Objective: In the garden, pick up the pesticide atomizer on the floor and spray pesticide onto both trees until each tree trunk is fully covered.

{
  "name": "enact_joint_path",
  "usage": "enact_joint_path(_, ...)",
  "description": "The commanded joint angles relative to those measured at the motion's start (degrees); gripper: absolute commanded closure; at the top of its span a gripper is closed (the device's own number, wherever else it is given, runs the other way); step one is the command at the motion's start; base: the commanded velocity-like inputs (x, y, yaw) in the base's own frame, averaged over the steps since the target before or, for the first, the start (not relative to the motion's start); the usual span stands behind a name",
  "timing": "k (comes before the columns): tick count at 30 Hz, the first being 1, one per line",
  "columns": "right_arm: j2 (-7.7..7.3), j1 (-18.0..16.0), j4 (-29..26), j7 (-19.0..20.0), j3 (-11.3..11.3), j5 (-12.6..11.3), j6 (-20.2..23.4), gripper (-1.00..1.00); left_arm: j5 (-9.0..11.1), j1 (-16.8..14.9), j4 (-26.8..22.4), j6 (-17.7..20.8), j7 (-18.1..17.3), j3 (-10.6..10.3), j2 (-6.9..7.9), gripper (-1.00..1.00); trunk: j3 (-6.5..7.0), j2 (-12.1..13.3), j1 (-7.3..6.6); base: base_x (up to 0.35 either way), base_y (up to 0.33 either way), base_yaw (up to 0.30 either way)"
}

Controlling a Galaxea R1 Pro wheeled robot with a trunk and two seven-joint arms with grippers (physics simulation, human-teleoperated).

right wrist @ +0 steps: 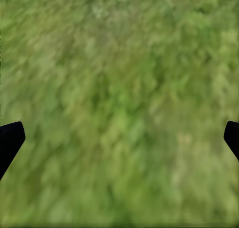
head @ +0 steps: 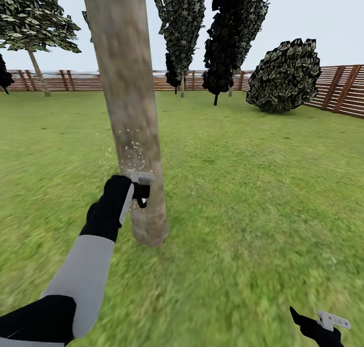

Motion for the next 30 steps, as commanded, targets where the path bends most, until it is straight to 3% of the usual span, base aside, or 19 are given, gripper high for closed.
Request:
enact_joint_path(1, 0.00, 0.0, 0.0, 0.0, 0.0, 0.0, 0.0, -1.00, 0.0, 0.6, 0.0, 0.0, 0.0, 0.0, 0.00, 1.00, 0.00, 0.0, 0.00, 0.000, 0.000, 0.000)
enact_joint_path(4, 0.00, 0.0, 0.0, 0.0, 0.0, 0.0, 0.0, -1.00, 0.1, 2.0, 2.3, -0.5, -0.1, 0.0, -0.01, 1.00, 0.00, 0.0, 0.00, 0.000, 0.000, 0.000)
enact_joint_path(6, 0.00, 0.0, 0.0, 0.0, 0.1, 0.0, 0.0, -1.00, 0.3, 2.3, 6.7, -1.0, -0.2, 0.0, -0.01, 1.00, 0.00, 0.0, 0.00, 0.000, 0.000, 0.000)
enact_joint_path(11, 0.00, 0.0, 0.1, 0.0, 0.1, 0.0, 0.0, -1.00, 0.2, 2.3, 14.4, -8.1, 0.4, 0.2, -0.01, 1.00, 0.00, 0.0, 0.00, 0.000, 0.000, 0.000)
enact_joint_path(15, 0.00, 0.0, 0.1, 0.0, 0.1, 0.1, 0.0, -1.00, 0.0, 2.4, 21.6, -17.0, 0.8, 0.4, 0.14, 1.00, 0.00, 0.0, 0.00, 0.000, 0.000, 0.000)
enact_joint_path(18, 0.00, 0.0, 0.1, 0.0, 0.2, 0.1, 0.0, -1.00, 0.3, 2.6, 22.9, -19.6, 3.9, 0.5, 0.08, 1.00, 0.00, 0.0, 0.00, 0.000, 0.000, 0.000)
enact_joint_path(20, 0.00, 0.0, 0.1, 0.0, 0.2, 0.1, 0.0, -1.00, 1.2, 3.9, 23.1, -21.4, 6.3, 0.5, 0.02, 1.00, 0.00, 0.0, 0.00, 0.000, 0.000, 0.000)
enact_joint_path(22, 0.00, 0.0, 0.1, 0.0, 0.2, 0.1, 0.0, -1.00, 2.9, 6.9, 23.9, -27.4, 9.2, 0.6, 0.06, 1.00, 0.00, 0.0, 0.00, 0.000, 0.000, 0.000)
enact_joint_path(23, 0.00, 0.0, 0.1, 0.0, 0.2, 0.1, 0.0, -1.00, 3.1, 7.6, 25.0, -28.7, 10.3, 0.6, 0.07, 1.00, 0.00, 0.0, 0.00, 0.000, 0.000, 0.000)
enact_joint_path(26, 0.00, 0.0, 0.1, 0.0, 0.2, 0.0, 0.0, -1.00, 3.8, 8.3, 31.3, -30.9, 12.1, 1.1, 0.08, 1.00, 0.00, 0.0, 0.00, 0.000, 0.000, 0.000)
enact_joint_path(28, 0.00, 0.0, 0.1, 0.0, 0.2, 0.0, 0.0, -1.00, 6.0, 8.5, 37.0, -38.2, 12.4, 1.9, 0.24, 1.00, 0.00, 0.0, 0.00, 0.000, 0.000, 0.000)
enact_joint_path(30, 0.00, 0.0, 0.1, 0.0, 0.2, 0.0, 0.0, -1.00, 6.6, 8.8, 38.6, -40.2, 12.4, 2.0, 0.43, 1.00, 0.00, 0.0, 0.00, 0.000, 0.000, 0.000)
